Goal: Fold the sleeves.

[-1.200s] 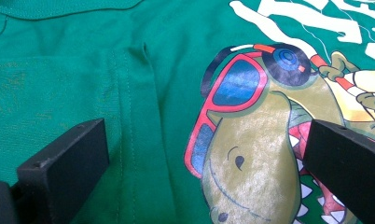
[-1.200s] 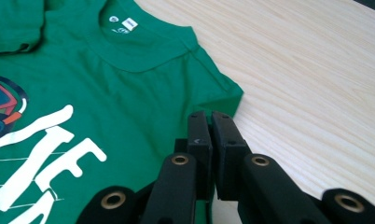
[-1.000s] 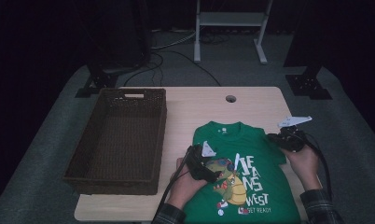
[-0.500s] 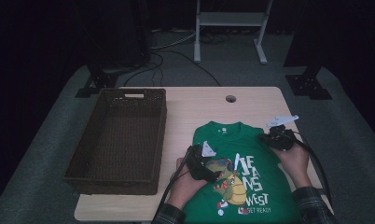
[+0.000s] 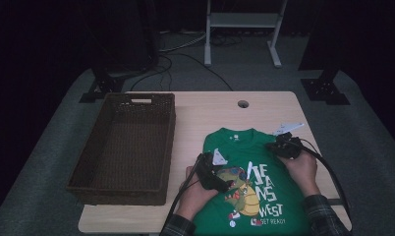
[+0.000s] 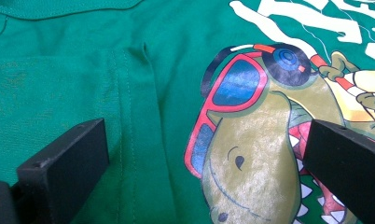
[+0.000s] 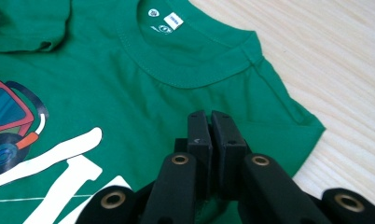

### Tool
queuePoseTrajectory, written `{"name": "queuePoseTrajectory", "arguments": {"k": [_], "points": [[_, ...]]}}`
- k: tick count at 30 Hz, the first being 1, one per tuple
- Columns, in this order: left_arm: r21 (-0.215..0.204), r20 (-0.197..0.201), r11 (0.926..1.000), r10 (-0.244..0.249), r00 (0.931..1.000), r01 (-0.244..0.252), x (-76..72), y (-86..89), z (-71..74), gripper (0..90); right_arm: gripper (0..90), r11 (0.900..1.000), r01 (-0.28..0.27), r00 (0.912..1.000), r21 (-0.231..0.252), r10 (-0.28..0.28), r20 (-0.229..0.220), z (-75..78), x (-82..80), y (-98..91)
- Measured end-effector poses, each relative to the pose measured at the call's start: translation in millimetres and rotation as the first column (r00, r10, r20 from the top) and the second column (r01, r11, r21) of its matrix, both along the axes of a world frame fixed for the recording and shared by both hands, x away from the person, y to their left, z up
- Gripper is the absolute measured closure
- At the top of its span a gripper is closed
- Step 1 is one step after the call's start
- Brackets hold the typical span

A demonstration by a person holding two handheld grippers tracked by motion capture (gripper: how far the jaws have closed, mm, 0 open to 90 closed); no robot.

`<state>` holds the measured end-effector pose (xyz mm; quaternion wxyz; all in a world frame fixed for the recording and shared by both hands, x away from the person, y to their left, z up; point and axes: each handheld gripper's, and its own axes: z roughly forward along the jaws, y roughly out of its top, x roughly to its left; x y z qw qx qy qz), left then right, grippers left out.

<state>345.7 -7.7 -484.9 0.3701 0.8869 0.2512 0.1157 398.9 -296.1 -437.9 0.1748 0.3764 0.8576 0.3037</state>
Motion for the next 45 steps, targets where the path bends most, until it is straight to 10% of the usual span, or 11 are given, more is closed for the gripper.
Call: {"name": "queuePoseTrajectory", "arguments": {"k": [11, 29, 45], "points": [[0.000, 0.000, 1.0000, 0.000, 1.0000, 0.000, 0.0, 0.0, 0.0, 0.0, 85.1, 0.9995, -0.016, 0.9997, 0.027, 0.017, -0.018, -11.7, 3.2, 4.6], [-0.001, -0.001, 1.0000, 0.000, 1.0000, 0.000, -0.1, -0.1, -0.1, 0.0, 5.0, 0.9904, 0.078, 0.9954, 0.114, -0.084, 0.045, -2.7, -9.0, -12.2], [0.000, 0.000, 1.0000, 0.000, 1.0000, 0.000, 0.0, 0.0, 0.0, 0.0, 0.0, 0.9885, 0.037, 0.9955, 0.147, -0.049, 0.081, -14.1, -51.7, -23.6]]}}
